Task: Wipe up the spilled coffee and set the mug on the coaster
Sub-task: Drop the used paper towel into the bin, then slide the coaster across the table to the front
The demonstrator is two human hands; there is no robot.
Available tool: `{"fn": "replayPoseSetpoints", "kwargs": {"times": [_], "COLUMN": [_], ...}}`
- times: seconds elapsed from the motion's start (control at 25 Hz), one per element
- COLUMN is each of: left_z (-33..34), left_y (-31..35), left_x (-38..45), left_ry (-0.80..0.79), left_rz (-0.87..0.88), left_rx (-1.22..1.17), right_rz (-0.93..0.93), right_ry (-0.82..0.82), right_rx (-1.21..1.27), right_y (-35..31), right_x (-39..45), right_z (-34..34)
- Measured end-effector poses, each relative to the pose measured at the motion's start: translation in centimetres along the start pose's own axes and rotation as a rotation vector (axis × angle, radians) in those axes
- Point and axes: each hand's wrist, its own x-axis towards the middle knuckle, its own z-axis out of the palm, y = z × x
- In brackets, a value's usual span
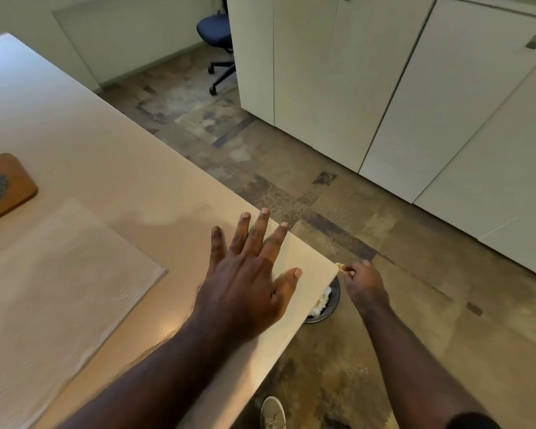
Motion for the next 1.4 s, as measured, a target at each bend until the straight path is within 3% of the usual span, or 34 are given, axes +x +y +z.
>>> {"fn": "replayPoseSetpoints", "kwargs": {"times": [0.32, 0.72, 0.88, 1.0, 1.16, 1.4], "left_z": [-0.2, 0.1, 0.2, -0.4, -2.1, -4.1], "left_y": [0.2, 0.2, 0.4, 0.5, -0.1, -2.8], "left_x": [-0.1, 0.0, 0.1, 0.0, -2.1, -7.6], "left_ry": [-0.004, 0.022, 0.029, 0.033, 0.232, 0.296], "left_rz": [-0.009, -0.013, -0.018, 0.001, 0.05, 0.058], "left_rx": [0.011, -0.008, -0.042, -0.098, -0.432, -0.386], "right_rz": [-0.005, -0.065, -0.067, -0.188, -0.324, -0.46], "right_ry": [-0.079, -0.141, -0.059, -0.004, 0.072, 0.369], "right_rx": [-0.05, -0.06, -0.068, -0.006, -0.123, -0.169], "right_y": [-3.5, -1.7, -0.8, -0.5, -1.1, -3.2], "right_x": [1.4, 1.3, 1.2, 1.7, 1.9, 6.5], "right_z": [0.4, -0.6, -2.3, -5.0, -9.6, -12.1]}}
